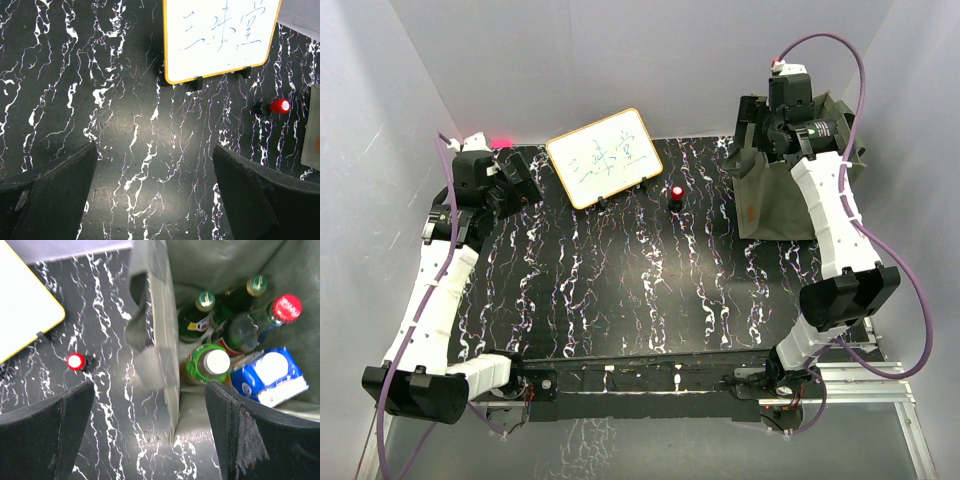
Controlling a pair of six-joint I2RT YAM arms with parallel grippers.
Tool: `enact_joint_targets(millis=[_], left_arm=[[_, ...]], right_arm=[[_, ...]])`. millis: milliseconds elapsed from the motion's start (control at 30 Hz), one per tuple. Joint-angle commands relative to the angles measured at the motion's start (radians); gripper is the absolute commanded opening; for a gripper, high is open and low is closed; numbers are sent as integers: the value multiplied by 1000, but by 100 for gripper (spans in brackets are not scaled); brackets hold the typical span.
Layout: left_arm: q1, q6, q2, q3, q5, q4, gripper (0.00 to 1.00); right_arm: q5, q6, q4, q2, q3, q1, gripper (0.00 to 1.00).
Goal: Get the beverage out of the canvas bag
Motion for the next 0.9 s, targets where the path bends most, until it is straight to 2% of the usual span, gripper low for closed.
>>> enact_joint_targets(millis=[0, 167, 333, 600, 867], left_arm=[[8, 30, 0, 14, 52, 18, 97], [8, 22, 17, 14, 75, 39, 97], [8, 31, 6, 23, 62, 39, 97], [8, 26, 8, 37, 48, 4, 97], [0, 15, 18, 53, 91, -11, 97]], right_arm=[[-4, -28, 125, -83, 28, 2, 95], [14, -87, 202, -83, -16, 1, 94], [99, -136, 101, 45, 89, 2, 91], [61, -135, 109, 33, -73, 1, 89], [94, -113, 15, 103, -53, 0, 73]])
